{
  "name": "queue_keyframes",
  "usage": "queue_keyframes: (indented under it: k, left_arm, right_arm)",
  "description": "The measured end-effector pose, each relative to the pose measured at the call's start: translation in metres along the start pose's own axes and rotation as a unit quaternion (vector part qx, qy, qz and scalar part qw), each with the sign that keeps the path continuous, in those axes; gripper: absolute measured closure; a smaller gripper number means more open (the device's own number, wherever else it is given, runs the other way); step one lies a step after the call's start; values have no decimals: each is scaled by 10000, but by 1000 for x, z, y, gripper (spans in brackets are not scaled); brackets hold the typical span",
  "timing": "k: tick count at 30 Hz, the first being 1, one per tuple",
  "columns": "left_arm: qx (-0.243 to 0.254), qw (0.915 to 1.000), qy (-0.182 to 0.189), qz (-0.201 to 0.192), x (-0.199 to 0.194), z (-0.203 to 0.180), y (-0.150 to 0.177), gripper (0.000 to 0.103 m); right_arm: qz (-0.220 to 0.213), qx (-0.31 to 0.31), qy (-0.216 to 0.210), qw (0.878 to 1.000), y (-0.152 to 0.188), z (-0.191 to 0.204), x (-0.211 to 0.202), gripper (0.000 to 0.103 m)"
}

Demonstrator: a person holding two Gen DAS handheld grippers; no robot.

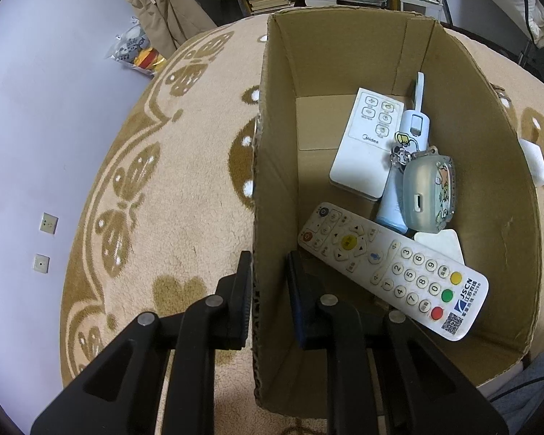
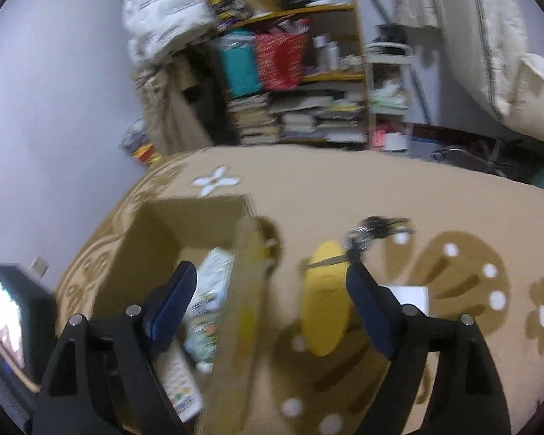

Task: Organize rigid objects
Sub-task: 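Move the right tool back to the pile and grasp the white power adapter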

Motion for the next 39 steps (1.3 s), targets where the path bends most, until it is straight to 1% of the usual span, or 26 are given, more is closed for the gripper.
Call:
queue_keyframes:
  k: [4, 11, 15, 24, 27, 31, 35, 39]
  left_arm:
    - [-5, 10000, 4, 1, 0, 0, 0, 84]
    - [-5, 10000, 0, 6, 0, 0, 0, 84]
    - [-5, 10000, 1, 4, 0, 0, 0, 84]
    - [-7, 10000, 0, 7, 0, 0, 0, 84]
    - [1, 10000, -5, 4, 0, 0, 0, 84]
    - [-6, 10000, 0, 4, 0, 0, 0, 84]
    - [1, 10000, -9, 5, 0, 0, 0, 84]
    - [0, 10000, -6, 7, 0, 0, 0, 84]
  right_arm:
    - [50, 140, 326, 9994, 1, -23, 6, 13]
    - [208, 365, 684, 9968, 9, -58, 21, 13]
    - [345, 479, 736, 9955, 19, -71, 32, 13]
    - [827, 559, 966, 9903, 42, -87, 63, 13]
    - [976, 632, 982, 9883, 49, -93, 71, 13]
    - [1098, 720, 1028, 9860, 57, -101, 79, 14]
    - [1161, 581, 1169, 9846, 57, -100, 81, 21]
    - [1230, 451, 1291, 9830, 58, -97, 83, 21]
Point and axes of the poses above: each gripper's, at about its wrist camera, not at the fingertips, and x roughly the way its jaws point, z to its left, y to its underside, the point moved 1 cm from there along x, roughly the way its jaws point, and after that the axes turned 7 degrees about -x, right-handed, at the moved point
